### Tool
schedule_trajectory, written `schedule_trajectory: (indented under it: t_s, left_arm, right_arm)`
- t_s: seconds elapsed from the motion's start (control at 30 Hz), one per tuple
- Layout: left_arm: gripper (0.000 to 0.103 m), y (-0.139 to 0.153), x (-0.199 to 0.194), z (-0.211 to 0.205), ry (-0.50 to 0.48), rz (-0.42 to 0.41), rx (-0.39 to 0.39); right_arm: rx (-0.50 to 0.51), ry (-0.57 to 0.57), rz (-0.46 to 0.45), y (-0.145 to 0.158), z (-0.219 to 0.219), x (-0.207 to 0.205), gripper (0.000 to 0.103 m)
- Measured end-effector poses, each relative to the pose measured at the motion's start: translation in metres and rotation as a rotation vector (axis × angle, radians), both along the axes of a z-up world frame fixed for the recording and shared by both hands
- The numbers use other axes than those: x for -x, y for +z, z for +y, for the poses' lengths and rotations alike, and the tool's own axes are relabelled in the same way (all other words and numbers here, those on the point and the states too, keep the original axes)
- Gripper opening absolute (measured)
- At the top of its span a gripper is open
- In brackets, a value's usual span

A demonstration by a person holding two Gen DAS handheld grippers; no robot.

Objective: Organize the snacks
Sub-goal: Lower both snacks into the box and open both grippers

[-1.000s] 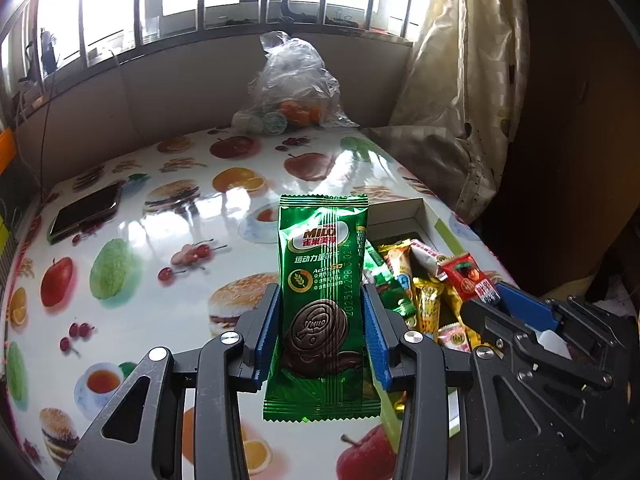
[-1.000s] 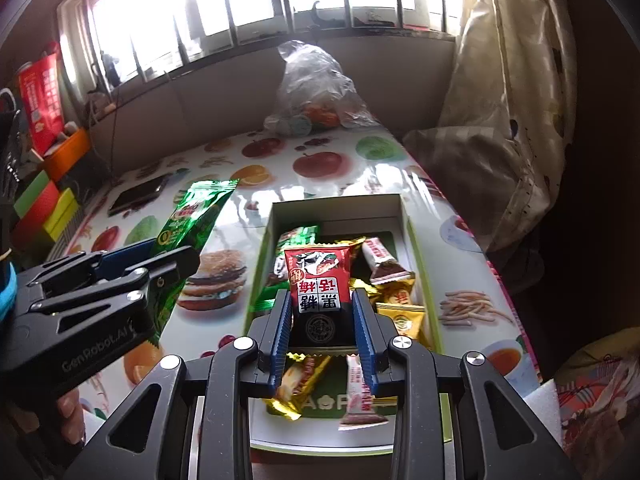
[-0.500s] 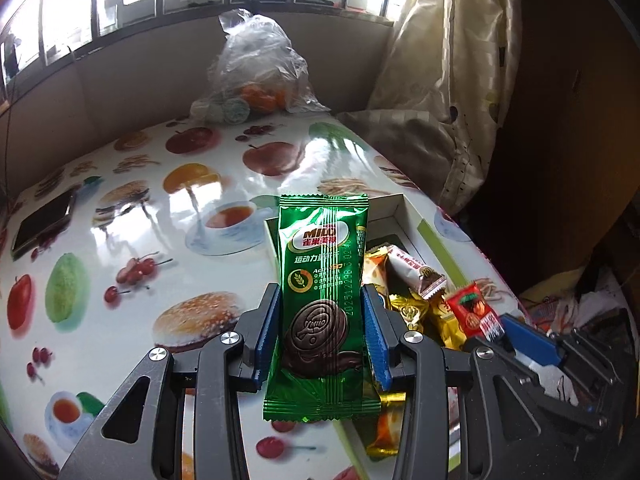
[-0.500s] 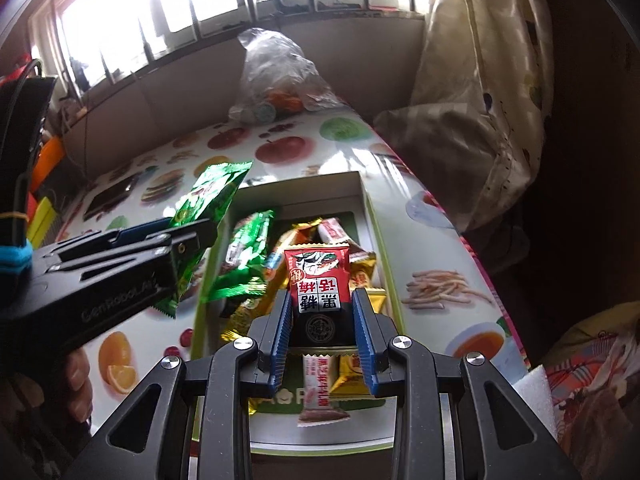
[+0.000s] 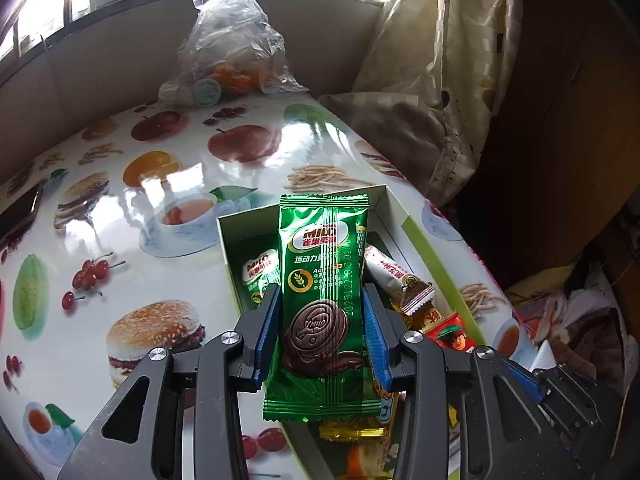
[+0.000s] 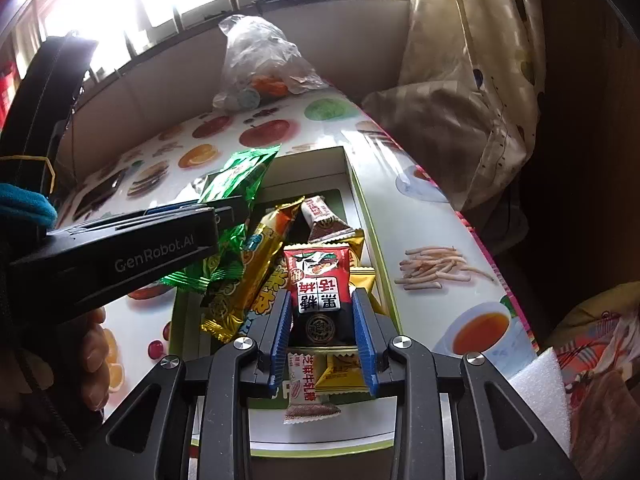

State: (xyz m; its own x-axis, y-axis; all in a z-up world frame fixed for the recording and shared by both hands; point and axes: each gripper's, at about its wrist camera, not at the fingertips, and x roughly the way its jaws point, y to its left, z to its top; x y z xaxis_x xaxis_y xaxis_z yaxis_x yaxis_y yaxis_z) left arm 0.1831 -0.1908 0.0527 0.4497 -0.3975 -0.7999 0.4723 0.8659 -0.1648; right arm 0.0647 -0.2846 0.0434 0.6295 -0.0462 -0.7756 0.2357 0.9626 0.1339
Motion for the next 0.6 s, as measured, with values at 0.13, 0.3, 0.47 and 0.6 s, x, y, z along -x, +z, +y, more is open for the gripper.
schedule_trajectory:
  t_s: [0.13, 0.3, 0.47, 0.6]
  left_arm:
    - [0.041, -0.006, -0.001, -0.006, -0.012, 0.011, -0.009]
    - [0.041, -0.011, 0.0, -0.009, -0.015, 0.018, -0.018]
    - [0.041, -0.014, -0.002, -0.01, -0.017, 0.02, -0.015]
    - [0.041, -0.014, -0.003, -0.011, -0.016, 0.016, -0.02]
  right_arm:
    - [0.008, -0.002, 0.007, -0.005, -0.002, -0.002, 0.029]
    - [0.017, 0.0, 0.007, -0.008, -0.002, -0.003, 0.03]
    - [0.016, -0.006, 0.023, -0.015, -0.005, -0.006, 0.03]
    - [0.024, -0.006, 0.017, -0.015, -0.004, -0.007, 0.03]
